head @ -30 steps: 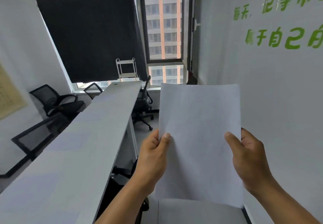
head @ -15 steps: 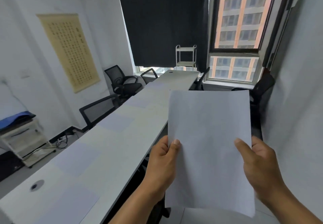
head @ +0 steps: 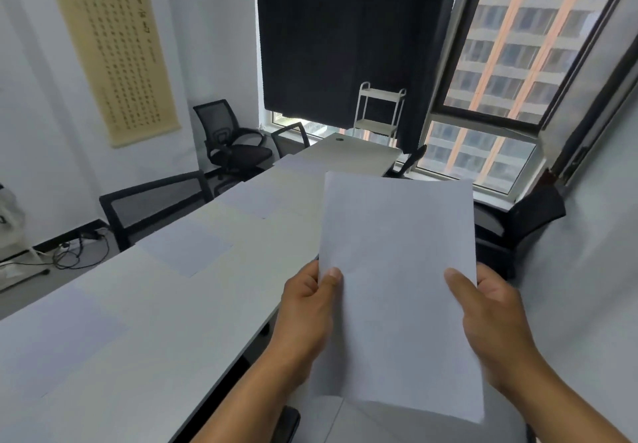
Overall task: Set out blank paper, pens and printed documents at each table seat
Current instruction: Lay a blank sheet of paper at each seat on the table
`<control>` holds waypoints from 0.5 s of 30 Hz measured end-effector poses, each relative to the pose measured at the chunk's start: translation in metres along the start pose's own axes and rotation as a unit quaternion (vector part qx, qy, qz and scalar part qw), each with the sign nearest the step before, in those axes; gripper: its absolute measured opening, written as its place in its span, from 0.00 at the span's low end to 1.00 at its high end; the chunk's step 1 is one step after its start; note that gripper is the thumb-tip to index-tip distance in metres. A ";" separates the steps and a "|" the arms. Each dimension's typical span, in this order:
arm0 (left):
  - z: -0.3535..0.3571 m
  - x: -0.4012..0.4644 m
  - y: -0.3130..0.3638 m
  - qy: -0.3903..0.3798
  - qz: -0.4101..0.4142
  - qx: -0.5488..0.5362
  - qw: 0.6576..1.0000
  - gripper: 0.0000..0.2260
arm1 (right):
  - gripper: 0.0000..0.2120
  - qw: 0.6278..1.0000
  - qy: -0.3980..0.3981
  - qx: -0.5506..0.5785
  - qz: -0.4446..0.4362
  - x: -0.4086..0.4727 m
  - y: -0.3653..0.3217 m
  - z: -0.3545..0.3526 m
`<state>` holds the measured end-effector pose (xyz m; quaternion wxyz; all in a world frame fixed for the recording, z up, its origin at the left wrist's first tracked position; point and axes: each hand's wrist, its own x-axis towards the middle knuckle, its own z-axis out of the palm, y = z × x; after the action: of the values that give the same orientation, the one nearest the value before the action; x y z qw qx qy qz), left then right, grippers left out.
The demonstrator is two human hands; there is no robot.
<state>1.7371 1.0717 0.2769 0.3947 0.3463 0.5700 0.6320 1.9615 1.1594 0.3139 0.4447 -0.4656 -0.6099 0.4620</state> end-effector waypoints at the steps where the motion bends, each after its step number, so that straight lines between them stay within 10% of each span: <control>1: 0.000 0.011 0.001 0.005 -0.002 -0.002 1.000 0.13 | 0.15 1.000 -0.007 0.005 -0.003 0.014 0.001 0.003; 15: -0.017 0.143 -0.034 0.176 -0.088 -0.005 0.981 0.12 | 0.08 0.982 -0.182 0.000 0.041 0.212 0.063 0.097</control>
<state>1.6611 1.1936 0.2395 0.3442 0.1764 0.6552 0.6490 1.8411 1.3614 0.2585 0.3073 -0.3983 -0.6607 0.5571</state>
